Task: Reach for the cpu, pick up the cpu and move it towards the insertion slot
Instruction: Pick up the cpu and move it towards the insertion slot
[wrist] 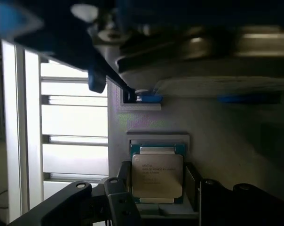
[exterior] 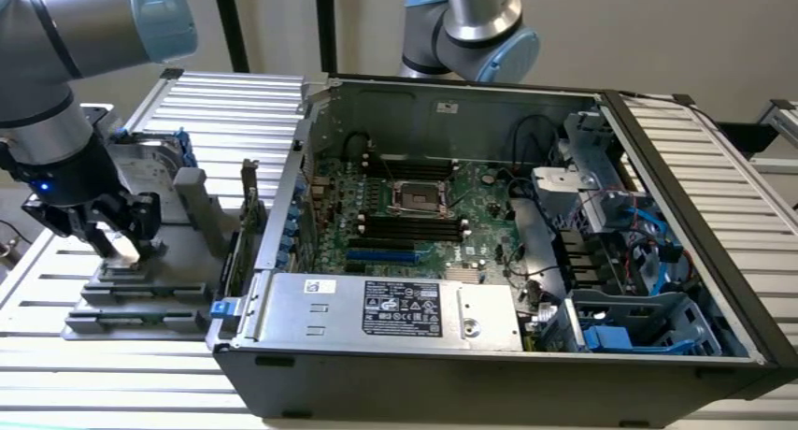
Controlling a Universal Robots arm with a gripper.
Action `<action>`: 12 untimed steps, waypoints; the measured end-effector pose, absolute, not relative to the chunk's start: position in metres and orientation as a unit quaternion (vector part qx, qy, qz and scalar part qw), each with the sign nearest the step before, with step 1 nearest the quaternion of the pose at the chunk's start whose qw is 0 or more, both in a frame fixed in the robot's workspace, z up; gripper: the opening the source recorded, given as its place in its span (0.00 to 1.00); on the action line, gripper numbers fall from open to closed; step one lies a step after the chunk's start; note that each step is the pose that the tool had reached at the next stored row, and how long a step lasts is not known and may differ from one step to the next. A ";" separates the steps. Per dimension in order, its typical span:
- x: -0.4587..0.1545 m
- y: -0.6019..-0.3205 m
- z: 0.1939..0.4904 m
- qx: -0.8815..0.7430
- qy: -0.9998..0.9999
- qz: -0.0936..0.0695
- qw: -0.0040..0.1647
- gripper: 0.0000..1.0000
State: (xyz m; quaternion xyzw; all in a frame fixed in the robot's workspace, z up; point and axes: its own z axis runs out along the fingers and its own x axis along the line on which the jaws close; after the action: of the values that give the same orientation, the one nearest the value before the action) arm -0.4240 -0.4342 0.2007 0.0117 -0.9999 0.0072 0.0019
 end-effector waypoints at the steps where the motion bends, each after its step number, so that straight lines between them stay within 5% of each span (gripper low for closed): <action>1: -0.424 -0.434 0.204 0.012 -1.000 0.007 0.002 0.55; 12: -0.416 -0.434 0.253 0.011 -1.000 0.008 0.003 0.55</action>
State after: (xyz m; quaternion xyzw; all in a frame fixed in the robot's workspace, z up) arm -0.4165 -0.4342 0.2532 0.0114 -0.9999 0.0079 0.0029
